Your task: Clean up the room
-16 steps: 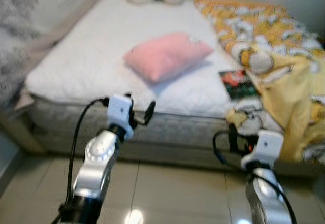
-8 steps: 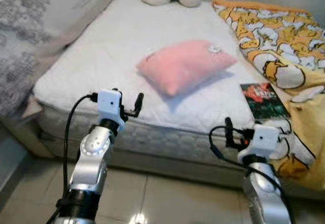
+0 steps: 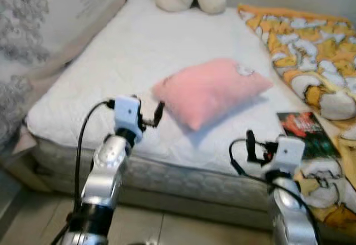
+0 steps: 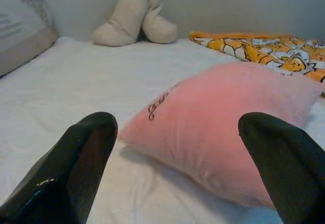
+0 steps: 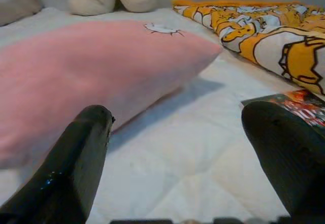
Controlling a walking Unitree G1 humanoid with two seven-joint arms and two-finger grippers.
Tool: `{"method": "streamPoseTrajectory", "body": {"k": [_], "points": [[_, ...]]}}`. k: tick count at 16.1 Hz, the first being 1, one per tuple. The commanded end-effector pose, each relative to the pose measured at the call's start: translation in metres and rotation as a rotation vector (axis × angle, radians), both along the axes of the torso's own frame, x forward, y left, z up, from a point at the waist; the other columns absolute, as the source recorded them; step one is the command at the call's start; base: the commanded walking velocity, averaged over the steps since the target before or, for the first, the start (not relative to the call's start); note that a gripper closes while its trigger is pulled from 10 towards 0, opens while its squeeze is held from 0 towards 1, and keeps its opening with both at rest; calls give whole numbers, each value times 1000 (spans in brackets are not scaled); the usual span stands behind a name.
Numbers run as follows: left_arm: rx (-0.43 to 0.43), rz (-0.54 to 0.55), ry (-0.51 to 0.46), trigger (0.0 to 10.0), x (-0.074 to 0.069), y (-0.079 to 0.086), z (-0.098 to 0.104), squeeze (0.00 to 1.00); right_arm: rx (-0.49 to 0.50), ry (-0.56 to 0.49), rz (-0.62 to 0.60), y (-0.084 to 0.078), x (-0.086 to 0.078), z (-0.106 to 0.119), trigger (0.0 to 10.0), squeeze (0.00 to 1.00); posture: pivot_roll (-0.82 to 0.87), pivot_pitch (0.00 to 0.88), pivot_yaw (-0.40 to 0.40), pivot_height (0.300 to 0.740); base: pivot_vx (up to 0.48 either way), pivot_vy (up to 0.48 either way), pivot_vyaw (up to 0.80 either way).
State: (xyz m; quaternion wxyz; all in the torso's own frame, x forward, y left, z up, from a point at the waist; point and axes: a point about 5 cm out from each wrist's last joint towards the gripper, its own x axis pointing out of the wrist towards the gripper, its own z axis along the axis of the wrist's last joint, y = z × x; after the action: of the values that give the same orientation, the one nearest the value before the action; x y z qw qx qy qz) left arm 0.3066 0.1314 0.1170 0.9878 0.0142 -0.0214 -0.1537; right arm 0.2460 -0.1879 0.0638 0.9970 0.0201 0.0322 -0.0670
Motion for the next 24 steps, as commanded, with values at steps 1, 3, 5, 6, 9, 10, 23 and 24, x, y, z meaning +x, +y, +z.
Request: {"method": "streamPoseTrajectory", "body": {"k": [1, 3, 5, 6, 9, 10, 23, 24], "points": [[4, -54, -19, 10000, 0, -14, 4, 1000, -13, -6, -29, -9, -1, 1, 10000, 173, -28, 0, -26, 740, 480, 0, 0], [39, -78, -18, 10000, -1, -17, 2, 1000, -12, -6, -30, -9, 0, 1, 10000, 176, -29, 0, -24, 740, 416, 0, 0], [58, -60, -18, 10000, -1, -18, 1, 0, -12, -10, -33, -10, 0, 2, 10000, 176, -30, 0, -25, 740, 0, 0, 0], [46, -43, -11, 10000, 0, -17, 0, 0, -16, -20, -32, -10, -1, 5, 10000, 176, -30, 0, -26, 740, 0, 0, 0], [28, 13, 24, 10000, 8, -12, -2, 0, -30, -36, -27, -10, -1, 9, 10000, 173, -34, 0, -23, 740, 0, 0, 0], [41, 22, 27, 10000, 13, -11, -1, 0, -29, -38, -31, -10, -1, 9, 10000, 176, -34, 0, -22, 740, 0, 0, 0], [68, -73, -88, 10000, 22, -25, 21, 0, -28, -51, -51, -10, -7, 12, 10000, 176, -37, 0, -24, 740, 332, 0, 0], [136, -63, -104, 10000, 30, -21, 25, 0, -28, -46, -52, -12, -14, 11, 10000, 180, -34, 0, -32, 740, 0, 0, 0]]}}
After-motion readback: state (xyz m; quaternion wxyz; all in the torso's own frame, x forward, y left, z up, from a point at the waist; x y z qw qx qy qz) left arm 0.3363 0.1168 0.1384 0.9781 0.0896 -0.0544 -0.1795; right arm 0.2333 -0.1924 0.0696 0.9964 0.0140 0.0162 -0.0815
